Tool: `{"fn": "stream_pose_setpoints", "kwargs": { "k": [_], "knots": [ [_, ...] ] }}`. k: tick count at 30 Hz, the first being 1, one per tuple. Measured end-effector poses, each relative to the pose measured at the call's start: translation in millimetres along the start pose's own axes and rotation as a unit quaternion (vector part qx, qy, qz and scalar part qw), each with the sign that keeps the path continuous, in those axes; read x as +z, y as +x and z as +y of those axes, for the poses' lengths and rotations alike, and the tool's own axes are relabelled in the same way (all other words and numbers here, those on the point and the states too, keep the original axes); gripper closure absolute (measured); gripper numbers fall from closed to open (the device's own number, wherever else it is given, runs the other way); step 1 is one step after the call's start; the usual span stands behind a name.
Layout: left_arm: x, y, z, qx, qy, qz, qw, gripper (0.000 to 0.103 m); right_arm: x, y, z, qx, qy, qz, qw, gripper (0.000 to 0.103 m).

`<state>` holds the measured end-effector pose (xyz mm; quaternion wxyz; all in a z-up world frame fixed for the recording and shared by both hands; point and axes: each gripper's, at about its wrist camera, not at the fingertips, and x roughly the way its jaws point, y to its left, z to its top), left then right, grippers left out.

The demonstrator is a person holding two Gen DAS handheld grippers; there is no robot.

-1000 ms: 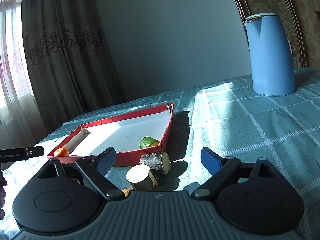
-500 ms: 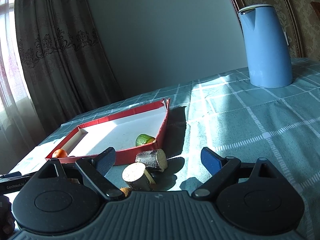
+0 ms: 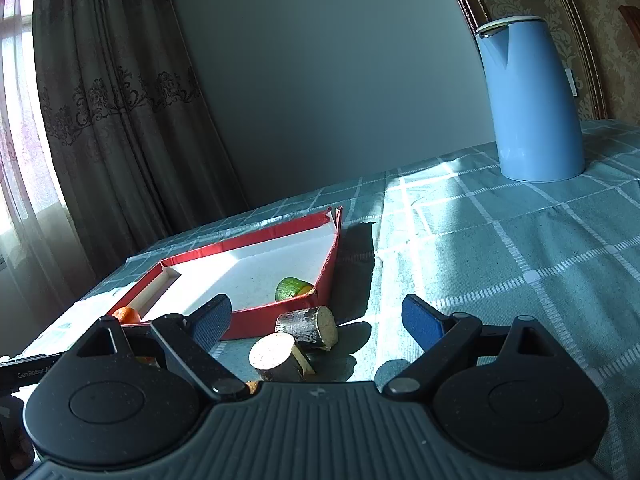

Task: Organize fruits
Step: 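Lower the orange into the box and open the left tool, then grasp the white-topped birch log piece with the right tool, then set the birch log upright in the box and open the right tool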

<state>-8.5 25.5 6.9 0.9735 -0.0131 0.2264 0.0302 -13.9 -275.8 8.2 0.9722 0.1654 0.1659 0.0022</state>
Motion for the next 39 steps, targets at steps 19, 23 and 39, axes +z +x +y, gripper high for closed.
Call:
{"fn": "stream_pose_setpoints", "kwargs": {
  "k": [19,23,39],
  "knots": [
    [0.0,1.4,3.6,-0.009,-0.015,0.001,0.9998,0.000,-9.0,37.7,52.1,-0.040,-0.137,0.108,0.984,0.047],
    [0.2,1.8,3.3,-0.009,-0.015,0.004,0.9998,0.000,-13.7,40.6,53.0,-0.046,-0.136,0.113,0.983,0.066],
    [0.2,4.3,2.5,-0.004,-0.011,0.010,0.9999,0.000,44.6,28.6,62.1,0.005,-0.120,0.037,0.992,0.070]
  ]
}}
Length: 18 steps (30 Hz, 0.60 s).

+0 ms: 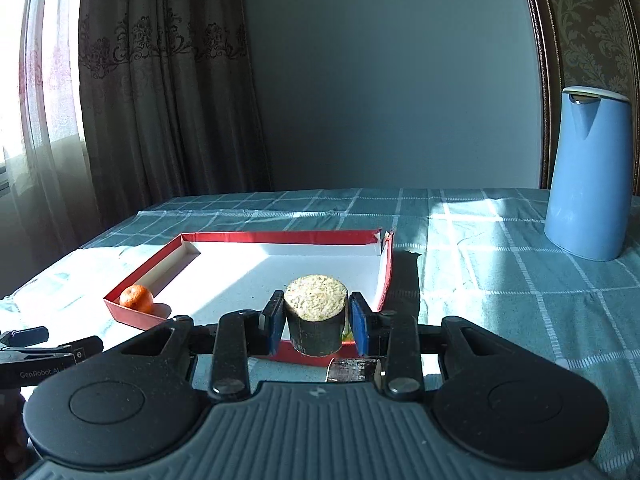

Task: Organize fruits
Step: 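Set the birch log upright in the box and open the right tool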

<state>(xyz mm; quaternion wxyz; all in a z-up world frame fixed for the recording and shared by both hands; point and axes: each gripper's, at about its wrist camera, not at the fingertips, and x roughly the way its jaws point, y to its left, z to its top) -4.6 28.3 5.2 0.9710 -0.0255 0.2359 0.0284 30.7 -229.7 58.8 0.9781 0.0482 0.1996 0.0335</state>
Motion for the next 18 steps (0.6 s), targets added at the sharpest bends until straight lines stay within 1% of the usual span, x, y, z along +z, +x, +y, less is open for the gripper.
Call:
{"fn": "stream_pose_setpoints", "kwargs": {
  "k": [4,7,9,12,16,18],
  "knots": [
    [0.2,1.0,-0.4,0.002,0.002,0.003,1.0000,0.000,20.7,39.3,1.8,-0.004,-0.021,0.020,1.000,0.069],
    [0.2,1.7,-0.3,0.002,0.003,0.007,1.0000,0.000,23.1,69.6,3.9,-0.016,-0.038,0.041,0.998,0.069],
    [0.4,2.7,-1.0,0.002,0.005,0.009,0.9999,0.000,19.0,89.5,3.7,-0.031,-0.054,0.056,0.997,0.070],
    [0.3,3.5,-0.7,0.000,0.005,0.010,0.9999,0.000,12.4,107.7,-0.2,-0.045,-0.060,0.071,0.995,0.069],
    [0.1,4.3,-1.2,0.000,0.007,0.013,0.9999,0.000,-0.2,124.7,-8.5,-0.061,-0.067,0.102,0.991,0.070],
    [-0.1,4.2,-0.7,0.000,0.006,0.012,0.9999,0.000,-3.6,125.1,-8.4,-0.061,-0.072,0.100,0.991,0.070]
  ]
}}
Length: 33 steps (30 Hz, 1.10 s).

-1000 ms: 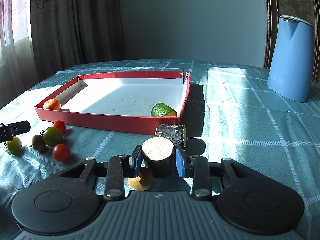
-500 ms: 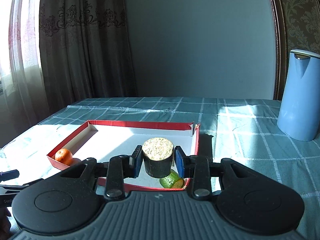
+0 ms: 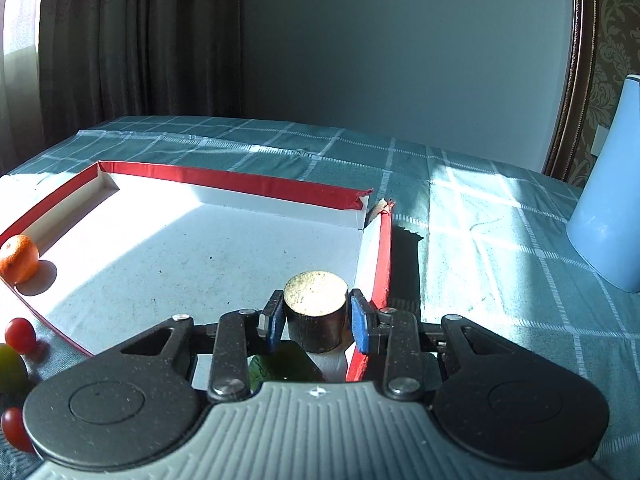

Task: Organize fruits
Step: 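Set the birch log upright in the box and open the right tool, then reach the left tool toward the green tomato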

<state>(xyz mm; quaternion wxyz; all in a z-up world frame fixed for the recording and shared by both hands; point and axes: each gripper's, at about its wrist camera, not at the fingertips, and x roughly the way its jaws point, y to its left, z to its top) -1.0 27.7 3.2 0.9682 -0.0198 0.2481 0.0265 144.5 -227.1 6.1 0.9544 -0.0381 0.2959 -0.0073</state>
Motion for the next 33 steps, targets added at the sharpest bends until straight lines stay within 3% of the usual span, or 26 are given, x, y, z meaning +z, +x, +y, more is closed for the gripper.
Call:
{"fn": "stream_pose_setpoints", "kwargs": {
  "k": [8,12,15,17,20,25,33],
  "knots": [
    [-0.1,0.4,2.2,-0.001,-0.005,0.000,1.0000,0.000,-4.5,-3.6,7.8,-0.013,-0.021,-0.006,1.000,0.070],
    [0.0,0.3,3.8,-0.002,-0.010,0.001,0.9999,0.000,-6.3,-9.9,1.1,-0.001,0.003,-0.025,1.000,0.069],
    [0.2,0.2,4.1,-0.001,-0.011,0.002,0.9999,0.000,-4.5,-26.8,-5.8,0.009,0.028,-0.047,0.998,0.051],
    [0.1,-0.5,5.0,-0.002,-0.014,0.001,0.9999,0.000,-5.7,-46.6,-9.4,0.001,0.046,-0.075,0.996,0.020],
    [-0.1,-1.5,6.2,-0.006,-0.018,-0.001,0.9998,0.000,-12.2,-81.1,-16.5,0.007,0.065,-0.108,0.992,0.018],
    [-2.6,-11.4,5.3,-0.045,-0.006,-0.023,0.9987,0.000,-47.2,-127.5,-30.6,0.035,0.108,-0.114,0.987,0.018],
    [-25.3,-48.9,21.0,-0.095,0.020,-0.080,0.9920,0.000,-100.1,-140.5,-46.5,0.088,0.173,-0.099,0.976,0.018]
  ]
}}
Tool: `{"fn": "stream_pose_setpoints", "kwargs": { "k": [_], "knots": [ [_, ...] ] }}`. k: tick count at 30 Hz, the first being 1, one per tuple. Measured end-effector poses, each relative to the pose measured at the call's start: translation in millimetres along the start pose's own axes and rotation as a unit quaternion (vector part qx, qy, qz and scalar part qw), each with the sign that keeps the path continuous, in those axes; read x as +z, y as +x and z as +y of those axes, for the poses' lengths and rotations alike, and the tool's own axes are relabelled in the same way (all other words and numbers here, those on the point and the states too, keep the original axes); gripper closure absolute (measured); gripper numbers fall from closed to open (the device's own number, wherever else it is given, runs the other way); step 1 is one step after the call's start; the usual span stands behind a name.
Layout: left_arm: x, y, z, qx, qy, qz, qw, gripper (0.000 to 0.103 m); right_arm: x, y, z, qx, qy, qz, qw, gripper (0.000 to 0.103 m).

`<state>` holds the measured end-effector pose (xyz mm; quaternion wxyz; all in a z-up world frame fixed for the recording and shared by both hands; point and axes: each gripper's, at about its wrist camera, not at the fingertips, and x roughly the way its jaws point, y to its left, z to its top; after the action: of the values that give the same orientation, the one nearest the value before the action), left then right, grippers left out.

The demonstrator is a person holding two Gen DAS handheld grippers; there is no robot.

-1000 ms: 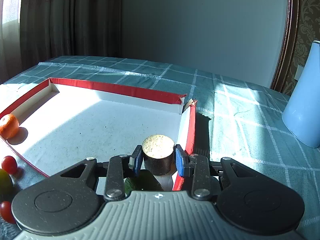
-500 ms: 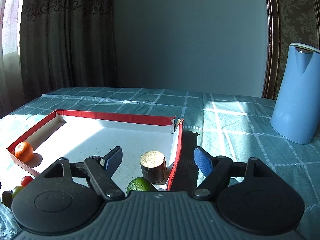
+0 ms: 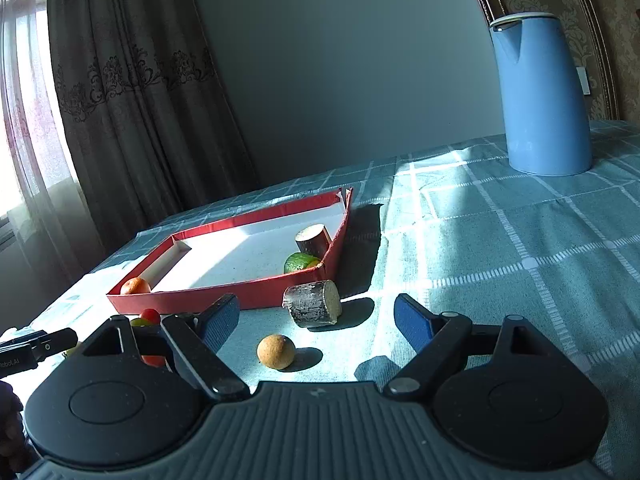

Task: Organize fruits
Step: 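Reach the left tool toward the green tomato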

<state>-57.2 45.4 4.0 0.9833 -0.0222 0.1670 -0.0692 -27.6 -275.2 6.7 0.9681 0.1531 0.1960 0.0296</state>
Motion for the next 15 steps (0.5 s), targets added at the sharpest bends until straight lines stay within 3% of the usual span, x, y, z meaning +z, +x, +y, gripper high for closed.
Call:
{"fn": "stream_pose_setpoints", "kwargs": {
  "k": [3,13,15],
  "knots": [
    [-2.6,-0.8,-5.5,0.012,0.039,0.003,0.9992,0.004,0.5,3.6,-0.6,0.008,0.005,0.004,1.000,0.018],
    [2.9,35.6,0.7,0.022,0.014,0.120,0.9924,0.022,-2.1,4.4,-3.5,0.012,0.013,0.010,1.000,0.016],
    [2.6,41.2,4.8,0.022,0.000,0.133,0.9909,0.038,-2.3,4.3,-2.9,0.011,0.012,0.009,1.000,0.016]
  ]
}}
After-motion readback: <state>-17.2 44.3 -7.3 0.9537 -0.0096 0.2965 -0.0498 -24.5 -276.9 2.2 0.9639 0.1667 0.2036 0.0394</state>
